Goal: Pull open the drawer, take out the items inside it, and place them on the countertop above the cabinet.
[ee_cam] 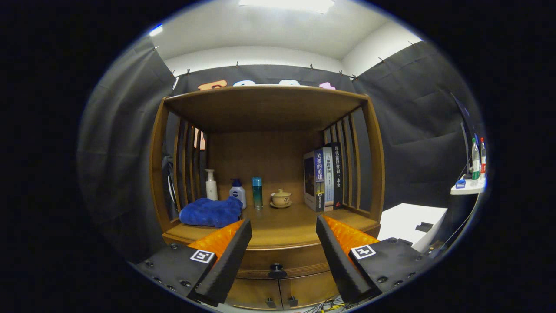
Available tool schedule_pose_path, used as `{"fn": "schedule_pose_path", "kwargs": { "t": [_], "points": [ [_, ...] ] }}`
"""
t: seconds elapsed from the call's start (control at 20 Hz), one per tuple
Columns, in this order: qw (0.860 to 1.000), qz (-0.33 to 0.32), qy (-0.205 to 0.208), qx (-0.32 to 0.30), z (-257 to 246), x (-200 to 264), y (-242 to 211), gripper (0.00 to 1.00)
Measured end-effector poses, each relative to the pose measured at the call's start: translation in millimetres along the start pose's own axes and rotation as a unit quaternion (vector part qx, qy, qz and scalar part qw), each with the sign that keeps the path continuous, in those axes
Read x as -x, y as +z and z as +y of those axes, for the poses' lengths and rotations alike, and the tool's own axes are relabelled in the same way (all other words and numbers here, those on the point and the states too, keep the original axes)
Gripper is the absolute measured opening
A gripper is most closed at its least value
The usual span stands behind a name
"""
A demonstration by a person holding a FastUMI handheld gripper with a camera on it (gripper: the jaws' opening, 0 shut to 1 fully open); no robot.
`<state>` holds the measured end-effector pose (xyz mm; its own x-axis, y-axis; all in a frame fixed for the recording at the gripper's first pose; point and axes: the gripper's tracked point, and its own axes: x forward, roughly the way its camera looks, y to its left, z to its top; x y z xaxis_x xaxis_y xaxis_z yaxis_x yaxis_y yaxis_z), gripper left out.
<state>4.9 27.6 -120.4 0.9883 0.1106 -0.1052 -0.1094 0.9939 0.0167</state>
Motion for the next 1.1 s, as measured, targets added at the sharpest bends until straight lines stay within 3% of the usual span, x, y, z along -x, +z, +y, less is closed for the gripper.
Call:
{"fn": "schedule_pose_path", "kwargs": {
  "t": [0.4, 0.95, 1.1],
  "points": [
    [0.998, 0.022, 0.033, 0.042, 14, -22, -86, 0.98],
    [0.996, 0.084, 0.016, 0.007, 3, -64, -165, 0.98],
    [0.995, 0.1, 0.02, -0.009, 0, -67, -176, 0.84]
  ]
}}
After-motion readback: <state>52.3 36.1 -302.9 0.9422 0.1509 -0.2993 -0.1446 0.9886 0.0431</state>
